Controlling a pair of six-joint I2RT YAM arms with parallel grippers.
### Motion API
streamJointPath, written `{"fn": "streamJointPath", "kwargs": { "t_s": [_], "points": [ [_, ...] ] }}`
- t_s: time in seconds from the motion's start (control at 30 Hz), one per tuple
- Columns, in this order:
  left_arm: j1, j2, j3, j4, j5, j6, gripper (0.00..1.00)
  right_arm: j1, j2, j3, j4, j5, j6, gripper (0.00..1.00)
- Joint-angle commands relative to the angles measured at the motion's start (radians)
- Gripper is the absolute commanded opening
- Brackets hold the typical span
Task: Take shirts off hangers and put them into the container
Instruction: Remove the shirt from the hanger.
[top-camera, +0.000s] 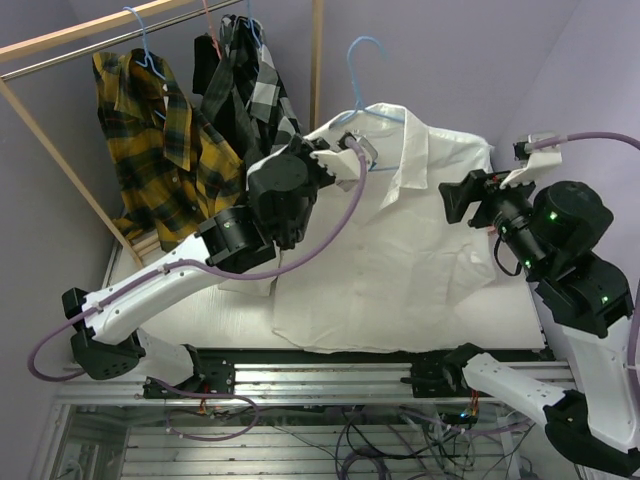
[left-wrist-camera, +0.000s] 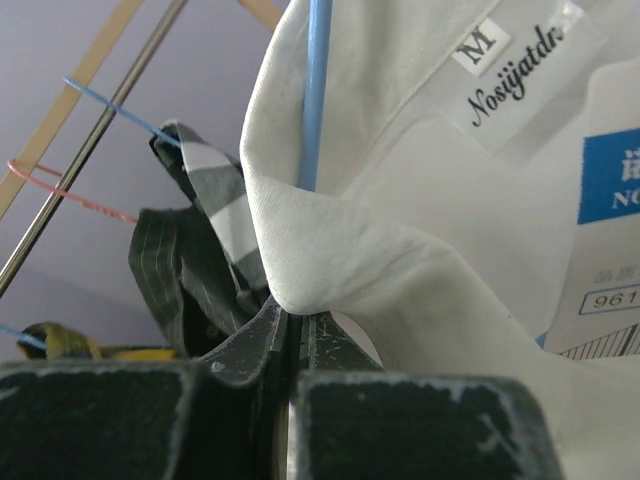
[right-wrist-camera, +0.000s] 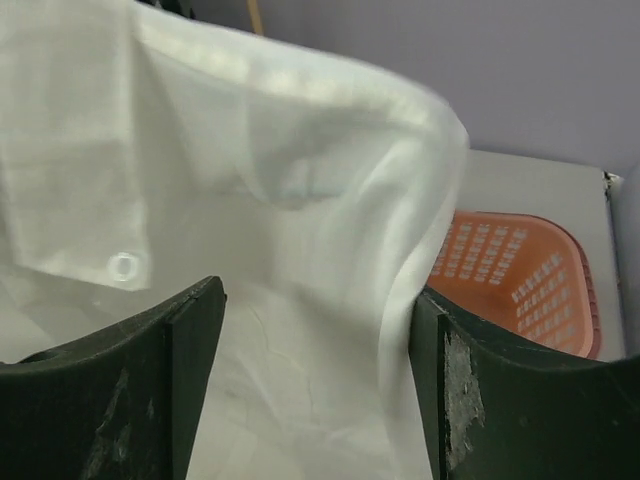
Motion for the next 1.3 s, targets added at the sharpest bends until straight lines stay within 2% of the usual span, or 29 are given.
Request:
{"fn": "streamJointPath", "kwargs": {
  "t_s": [0.0, 0.17, 0.27, 0.53, 0.9, 1.27],
  "points": [
    [-0.06, 0.01, 0.013, -0.081, -0.205, 0.086, 0.07, 0.003, -0.05, -0.004, 0.039, -0.095, 0.016, 0.7],
    [-0.093, 0.039, 0.06, -0.115, -0.217, 0.072, 0.07, 0.002, -0.052, -0.026, 0.084, -0.313, 0.045, 0.68],
    [-0.113, 0.06, 0.092, -0.109, -0.216, 0.077, 0.07, 0.002, -0.05, -0.074, 0.107, -0.367, 0.077, 0.67],
    [-0.142, 0.107, 0.153, -0.109, -0.269, 0.086, 0.07, 0.002, -0.086, -0.23, 0.169, -0.345, 0.119, 0.67],
    [-0.17, 0.116, 0.156, -0.126, -0.294, 0.056, 0.07, 0.003, -0.124, -0.381, 0.348, -0.421, 0.168, 0.67],
    [-0.188, 0.118, 0.159, -0.154, -0.307, 0.03, 0.07, 0.003, -0.132, -0.479, 0.495, -0.302, 0.198, 0.66]
  ]
}}
